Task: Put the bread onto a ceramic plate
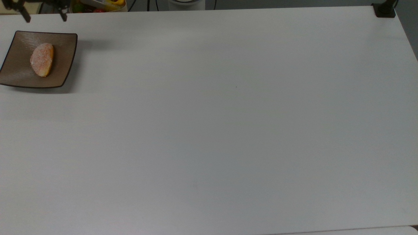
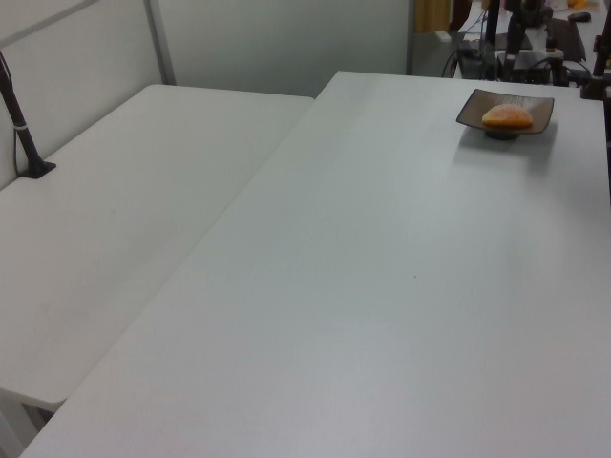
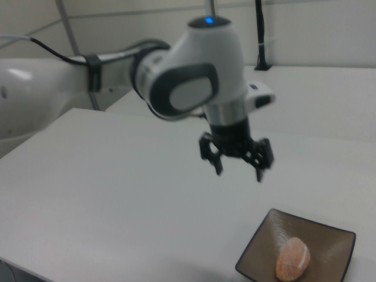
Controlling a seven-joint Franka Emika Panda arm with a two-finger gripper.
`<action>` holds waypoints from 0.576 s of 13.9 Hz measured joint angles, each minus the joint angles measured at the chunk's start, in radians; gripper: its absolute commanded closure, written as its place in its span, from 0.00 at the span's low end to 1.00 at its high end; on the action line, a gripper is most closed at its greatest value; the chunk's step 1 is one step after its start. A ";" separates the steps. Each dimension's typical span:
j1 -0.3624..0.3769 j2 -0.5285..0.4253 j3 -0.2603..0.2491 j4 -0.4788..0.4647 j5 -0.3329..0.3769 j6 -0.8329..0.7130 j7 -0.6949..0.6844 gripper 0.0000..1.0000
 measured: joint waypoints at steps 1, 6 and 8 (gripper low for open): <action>0.025 -0.020 0.002 0.020 0.000 -0.048 0.061 0.00; 0.108 -0.094 0.101 0.115 0.003 -0.235 0.365 0.00; 0.129 -0.113 0.158 0.127 0.004 -0.258 0.466 0.00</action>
